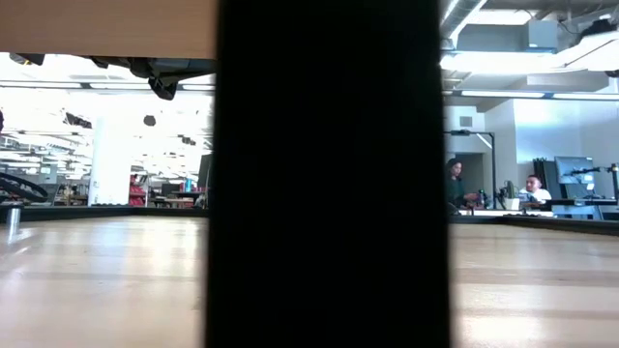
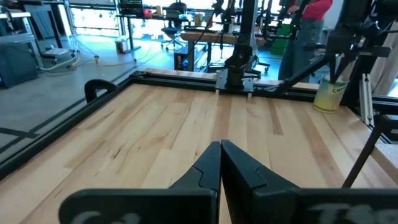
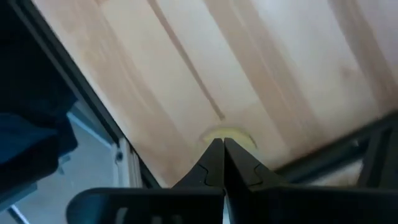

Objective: Pick and place cans onto a shelf
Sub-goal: Put the canned carrots on the shelf

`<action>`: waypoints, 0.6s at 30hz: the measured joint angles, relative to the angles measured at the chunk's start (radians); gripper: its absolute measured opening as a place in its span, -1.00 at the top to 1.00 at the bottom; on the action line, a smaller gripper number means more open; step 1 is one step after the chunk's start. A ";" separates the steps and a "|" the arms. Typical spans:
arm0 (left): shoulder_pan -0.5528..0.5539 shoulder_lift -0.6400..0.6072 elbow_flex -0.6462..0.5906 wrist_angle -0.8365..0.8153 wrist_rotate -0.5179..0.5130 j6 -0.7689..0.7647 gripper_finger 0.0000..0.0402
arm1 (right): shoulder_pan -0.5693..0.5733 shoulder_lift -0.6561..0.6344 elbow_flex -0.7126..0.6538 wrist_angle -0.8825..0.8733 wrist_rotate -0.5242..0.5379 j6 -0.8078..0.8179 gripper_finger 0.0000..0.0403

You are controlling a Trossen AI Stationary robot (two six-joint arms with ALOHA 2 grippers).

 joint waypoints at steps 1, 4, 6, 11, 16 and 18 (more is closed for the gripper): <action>0.000 0.000 0.000 0.000 0.000 0.000 1.00 | -0.003 0.003 0.000 0.002 -0.024 0.011 0.94; 0.000 0.000 0.000 0.000 0.000 -0.001 1.00 | -0.003 0.022 0.001 0.005 -0.096 0.048 0.95; 0.000 0.000 0.000 -0.001 0.000 -0.001 1.00 | -0.003 0.035 0.001 0.003 -0.133 0.058 0.95; 0.000 0.000 0.000 -0.004 0.000 -0.003 1.00 | -0.001 0.042 0.000 0.000 -0.172 0.031 0.93; 0.000 0.000 0.000 -0.009 0.000 -0.002 1.00 | -0.021 0.042 0.000 -0.021 -0.132 -0.005 0.92; 0.000 0.000 0.000 -0.009 0.000 -0.009 1.00 | -0.030 0.042 0.000 -0.022 -0.098 -0.013 0.92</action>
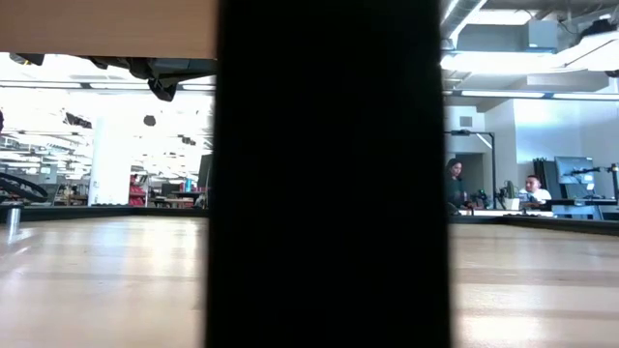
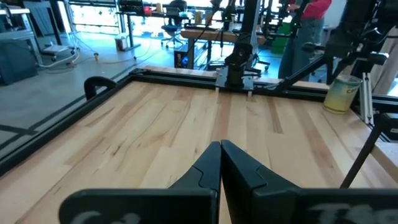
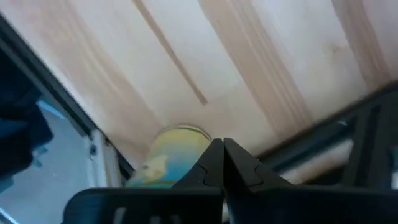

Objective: Pick and place cans onto a shelf
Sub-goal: Put the canned carrots on the shelf

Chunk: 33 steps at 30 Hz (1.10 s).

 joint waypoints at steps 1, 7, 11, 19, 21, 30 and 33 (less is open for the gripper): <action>0.000 0.000 0.000 0.000 0.000 -0.004 1.00 | -0.001 0.000 0.000 0.008 0.020 -0.009 0.91; 0.000 0.000 0.000 -0.005 0.000 -0.010 1.00 | -0.017 0.000 0.000 0.103 0.267 -0.137 0.91; 0.000 0.000 0.000 -0.008 0.000 -0.011 1.00 | -0.035 0.000 0.000 0.258 0.364 -0.238 0.91; 0.000 0.000 0.000 -0.012 0.000 -0.013 1.00 | -0.084 0.065 0.000 0.343 0.215 -0.208 0.71; 0.000 0.000 0.000 -0.018 0.000 -0.013 1.00 | -0.094 0.089 0.000 0.344 0.123 -0.178 0.65; 0.000 0.000 0.000 -0.022 0.000 -0.021 1.00 | -0.133 0.102 0.107 0.180 -0.046 -0.080 0.32; 0.000 0.000 0.000 -0.023 0.000 -0.021 1.00 | -0.130 0.100 0.160 0.063 -0.053 -0.023 0.24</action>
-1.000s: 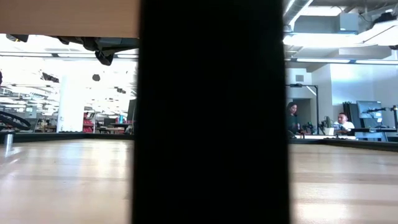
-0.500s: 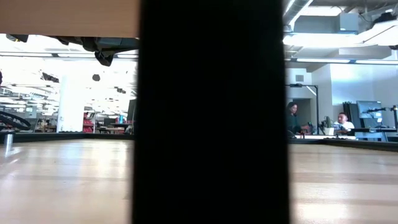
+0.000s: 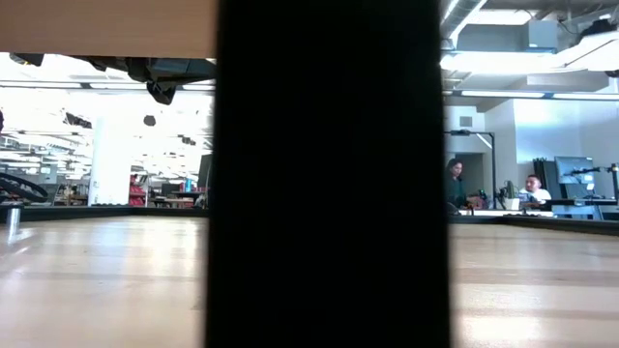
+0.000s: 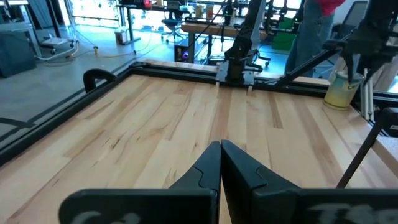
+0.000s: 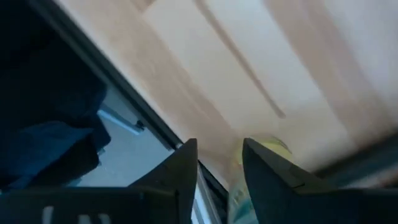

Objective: Pick and place cans onto a shelf
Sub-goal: Put the canned carrots on the shelf

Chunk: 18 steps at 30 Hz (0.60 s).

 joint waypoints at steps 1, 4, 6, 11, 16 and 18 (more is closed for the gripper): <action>0.000 0.000 0.000 -0.002 0.000 0.000 1.00 | 0.003 0.000 0.007 -0.030 -0.011 0.023 0.22; 0.000 0.000 0.000 -0.009 0.000 0.003 1.00 | 0.016 0.000 0.011 -0.097 -0.060 0.089 0.14; 0.000 0.000 0.000 -0.013 0.000 0.003 1.00 | 0.028 0.003 0.011 -0.122 -0.091 0.126 0.09; 0.000 0.000 0.000 -0.017 0.000 0.002 1.00 | 0.047 0.012 0.011 -0.121 -0.175 0.177 0.00; 0.000 0.000 0.000 -0.019 0.000 0.001 1.00 | 0.054 0.014 0.011 -0.121 -0.182 0.220 0.00; 0.000 0.000 0.000 -0.019 0.000 0.001 1.00 | 0.054 0.014 0.011 -0.121 -0.202 0.231 0.02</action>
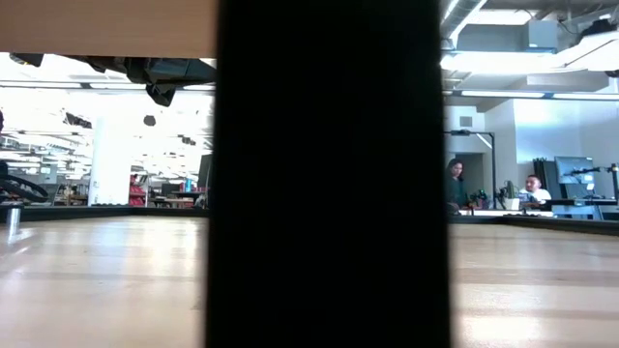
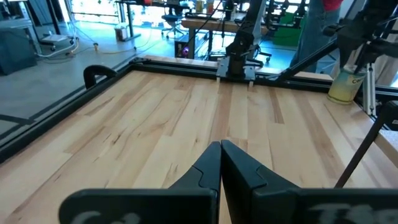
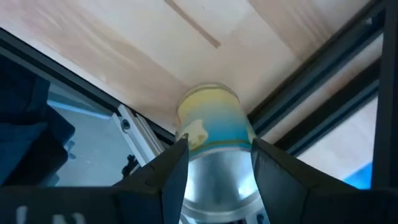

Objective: Pick and place cans onto a shelf
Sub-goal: Put the canned carrots on the shelf

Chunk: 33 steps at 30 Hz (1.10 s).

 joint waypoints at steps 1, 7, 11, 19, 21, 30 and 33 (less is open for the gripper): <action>0.000 0.000 0.000 0.000 0.000 0.000 1.00 | 0.000 0.000 0.000 0.000 -0.010 0.007 0.03; 0.000 0.000 0.000 -0.002 0.000 0.000 1.00 | 0.000 0.000 0.000 0.017 -0.052 0.022 0.03; 0.000 0.000 0.000 -0.002 0.000 0.000 1.00 | 0.005 0.000 0.000 0.077 -0.051 0.056 0.04; 0.000 0.000 0.000 -0.008 0.000 0.000 1.00 | 0.019 0.000 -0.007 0.113 -0.031 0.105 0.15; 0.000 0.000 0.000 -0.014 0.000 0.000 1.00 | 0.020 0.001 -0.022 0.144 -0.014 0.107 0.18; 0.000 0.000 0.000 -0.020 0.000 -0.009 1.00 | 0.009 0.026 -0.033 0.164 -0.030 0.070 0.37; 0.000 0.000 0.000 -0.019 0.000 -0.009 1.00 | 0.003 0.028 -0.033 0.164 -0.031 0.031 0.49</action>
